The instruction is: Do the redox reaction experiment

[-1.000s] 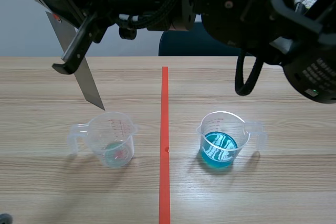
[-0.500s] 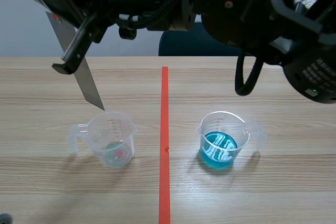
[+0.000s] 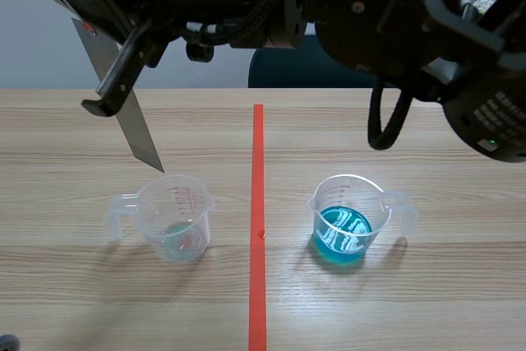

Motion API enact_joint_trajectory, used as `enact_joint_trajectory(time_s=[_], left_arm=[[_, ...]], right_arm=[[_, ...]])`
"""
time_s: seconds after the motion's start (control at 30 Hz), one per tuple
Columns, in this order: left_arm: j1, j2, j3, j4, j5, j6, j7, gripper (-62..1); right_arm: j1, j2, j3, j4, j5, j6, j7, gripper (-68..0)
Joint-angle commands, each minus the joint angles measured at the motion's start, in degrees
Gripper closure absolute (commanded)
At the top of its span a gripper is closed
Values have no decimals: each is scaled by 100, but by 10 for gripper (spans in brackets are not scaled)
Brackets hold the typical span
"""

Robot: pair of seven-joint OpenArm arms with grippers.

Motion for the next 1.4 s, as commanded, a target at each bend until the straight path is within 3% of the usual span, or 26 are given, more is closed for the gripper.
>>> enact_joint_trajectory(time_s=[0.0, 0.87, 1.0, 1.13, 1.37], left_arm=[[-17, 13, -26, 140, -57, -13, -63, -623], [-17, 13, -26, 140, -57, -13, -63, -623], [-17, 13, -26, 140, -57, -13, -61, -623], [-17, 13, -26, 140, -55, -13, -61, -623], [-17, 13, -26, 140, -55, -13, -61, -623]], right_arm=[[111, -17, 46, 83, 39, -37, 68, -7], [111, 81, 46, 83, 37, -35, 136, -7], [111, 391, 59, 96, 37, -20, 446, -7], [103, 855, 192, 208, 39, 369, 721, -7], [96, 2024, 345, 527, 205, 608, 1453, -7]])
